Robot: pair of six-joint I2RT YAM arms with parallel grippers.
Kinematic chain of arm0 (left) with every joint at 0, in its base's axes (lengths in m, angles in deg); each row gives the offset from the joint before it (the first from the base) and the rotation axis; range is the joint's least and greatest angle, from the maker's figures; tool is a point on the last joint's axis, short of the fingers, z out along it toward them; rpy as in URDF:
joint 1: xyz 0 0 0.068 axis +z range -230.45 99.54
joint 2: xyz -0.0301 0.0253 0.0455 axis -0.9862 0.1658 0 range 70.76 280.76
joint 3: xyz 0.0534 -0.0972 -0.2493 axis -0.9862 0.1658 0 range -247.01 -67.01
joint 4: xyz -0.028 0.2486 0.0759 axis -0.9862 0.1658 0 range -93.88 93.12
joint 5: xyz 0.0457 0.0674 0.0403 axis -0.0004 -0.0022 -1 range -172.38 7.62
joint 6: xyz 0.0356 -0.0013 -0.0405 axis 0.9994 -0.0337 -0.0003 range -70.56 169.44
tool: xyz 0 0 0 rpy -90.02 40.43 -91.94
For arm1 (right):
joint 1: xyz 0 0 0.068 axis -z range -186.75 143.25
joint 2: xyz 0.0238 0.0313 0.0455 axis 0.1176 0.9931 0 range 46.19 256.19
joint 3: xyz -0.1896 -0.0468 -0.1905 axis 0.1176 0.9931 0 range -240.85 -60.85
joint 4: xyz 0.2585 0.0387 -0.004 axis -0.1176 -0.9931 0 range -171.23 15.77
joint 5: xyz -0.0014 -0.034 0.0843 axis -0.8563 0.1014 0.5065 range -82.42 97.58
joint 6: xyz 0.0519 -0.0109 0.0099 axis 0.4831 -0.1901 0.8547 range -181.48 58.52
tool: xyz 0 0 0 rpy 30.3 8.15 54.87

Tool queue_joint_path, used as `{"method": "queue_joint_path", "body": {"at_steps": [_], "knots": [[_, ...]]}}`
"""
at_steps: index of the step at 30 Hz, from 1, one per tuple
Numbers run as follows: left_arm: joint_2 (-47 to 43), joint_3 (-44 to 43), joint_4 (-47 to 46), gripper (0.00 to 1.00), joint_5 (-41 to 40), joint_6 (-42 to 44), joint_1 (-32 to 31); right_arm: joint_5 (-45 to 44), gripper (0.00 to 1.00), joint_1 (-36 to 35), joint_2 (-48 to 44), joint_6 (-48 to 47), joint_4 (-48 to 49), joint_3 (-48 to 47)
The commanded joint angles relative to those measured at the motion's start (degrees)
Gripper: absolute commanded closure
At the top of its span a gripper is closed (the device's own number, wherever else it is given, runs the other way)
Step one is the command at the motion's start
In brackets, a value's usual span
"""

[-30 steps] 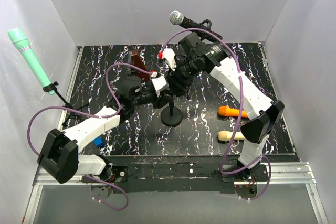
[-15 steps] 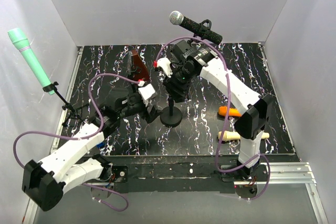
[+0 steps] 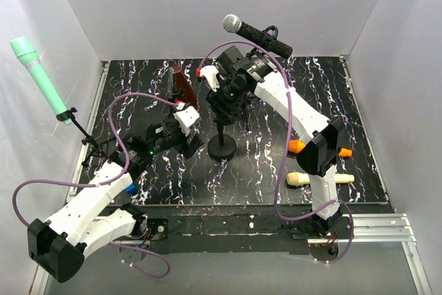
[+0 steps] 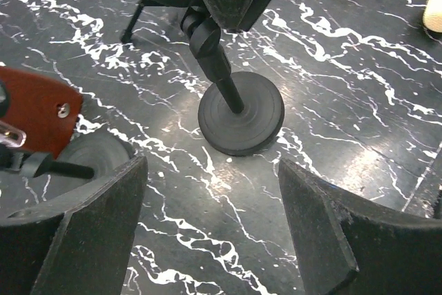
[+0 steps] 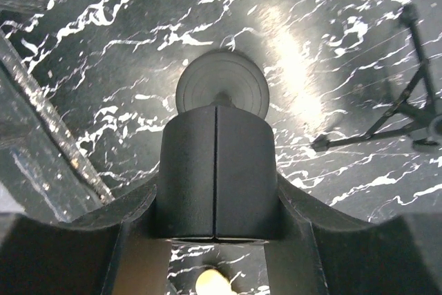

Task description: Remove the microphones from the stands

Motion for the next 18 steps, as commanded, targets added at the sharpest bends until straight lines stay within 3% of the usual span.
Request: {"method": "queue_joint_path", "body": {"at_steps": [1,7,16,17,18], "knots": [[0.88,-3.63,1.80,0.24,-2.01,1.37,2.19,-3.40,0.99,0.31,2.11,2.11,8.01,-4.53],[2.38,-5.83,3.12,0.24,-2.89,2.78,3.68,-5.60,0.99,0.58,2.56,2.55,12.58,-7.35],[5.10,-7.85,2.94,0.24,-1.04,2.25,5.26,-7.01,0.99,0.84,2.99,2.03,22.87,-3.75],[5.28,-7.94,3.03,0.24,-0.87,2.25,5.27,-7.10,0.96,0.84,3.17,1.85,23.22,-3.31],[5.54,-7.94,3.03,0.24,-0.60,2.25,5.27,-7.36,0.88,0.93,3.34,1.76,23.66,-2.87]]}}
